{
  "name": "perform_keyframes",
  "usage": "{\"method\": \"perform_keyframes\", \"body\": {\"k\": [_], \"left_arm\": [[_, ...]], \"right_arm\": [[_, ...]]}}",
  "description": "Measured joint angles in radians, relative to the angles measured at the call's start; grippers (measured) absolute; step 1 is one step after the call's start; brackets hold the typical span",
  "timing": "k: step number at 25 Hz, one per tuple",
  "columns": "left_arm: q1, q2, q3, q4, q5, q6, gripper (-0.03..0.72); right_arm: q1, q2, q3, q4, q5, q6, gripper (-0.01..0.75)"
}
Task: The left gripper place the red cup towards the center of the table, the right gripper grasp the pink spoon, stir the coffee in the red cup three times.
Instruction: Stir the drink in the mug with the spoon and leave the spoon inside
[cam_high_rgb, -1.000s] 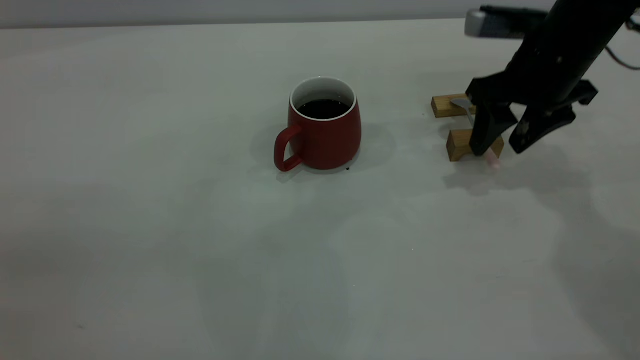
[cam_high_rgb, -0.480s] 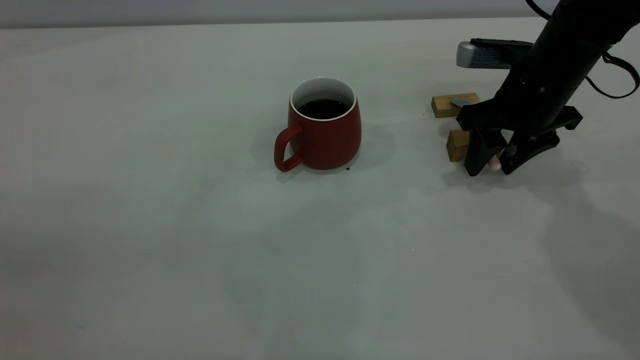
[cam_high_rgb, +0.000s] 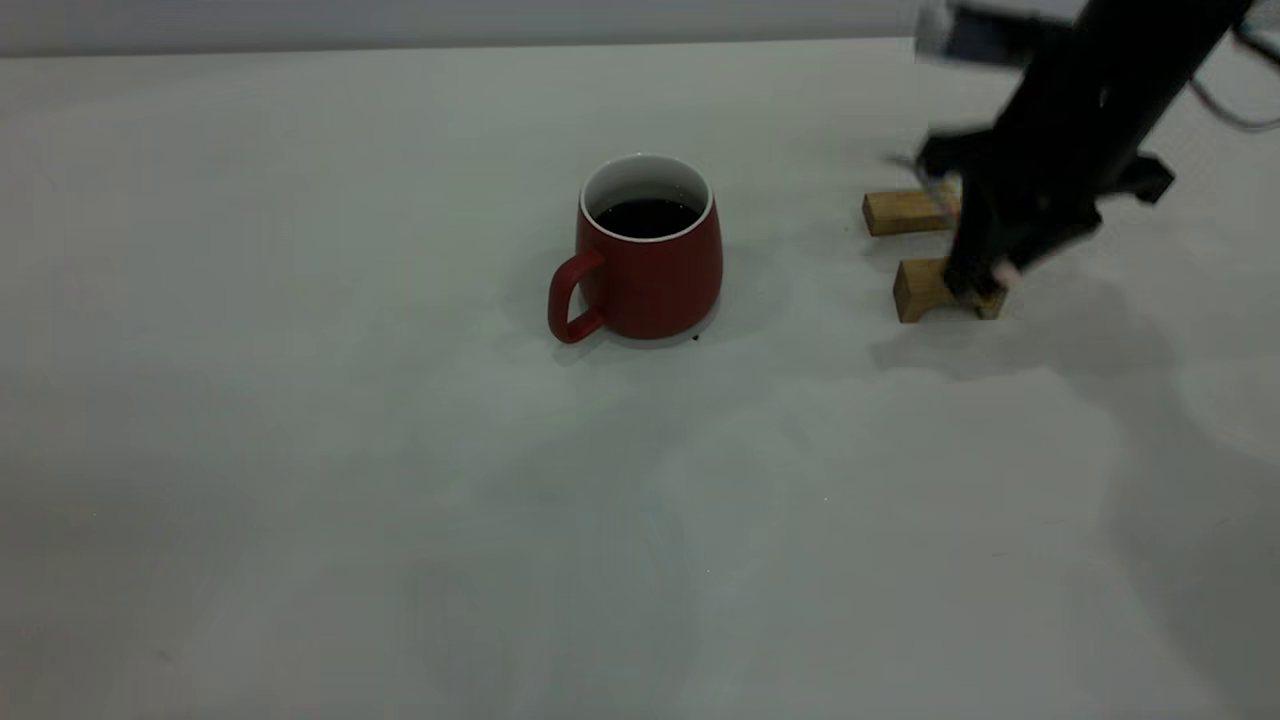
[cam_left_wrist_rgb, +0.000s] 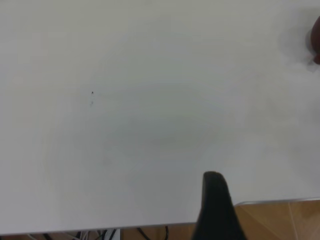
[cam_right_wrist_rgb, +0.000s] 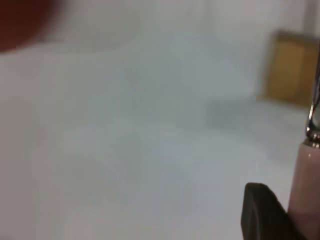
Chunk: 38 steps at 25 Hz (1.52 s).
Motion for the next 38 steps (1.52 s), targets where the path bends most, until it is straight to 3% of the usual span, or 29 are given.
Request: {"method": "perform_keyframes", "body": {"k": [8,13,18,28,38], "left_arm": [[0.0,0.0,0.0,0.0,0.0,0.0,0.586],[0.0,0.0,0.0,0.0,0.0,0.0,0.586],[0.0,0.0,0.0,0.0,0.0,0.0,0.586],[0.0,0.0,0.0,0.0,0.001,0.0,0.586],[0.0,0.0,0.0,0.0,0.001,0.0,0.586]], "right_arm": [[0.0,-0.035,0.0,0.624,0.34,0.02,0.119],[0.024,0.011,0.0,0.844,0.415,0.095,0.119],[0.07,0.039,0.001,1.12,0.414,0.265,0.119],[0.134,0.039,-0.012,1.19,0.365,0.78,0.119],[0.137,0.181,-0.165,1.193,0.348,0.824,0.119]]}}
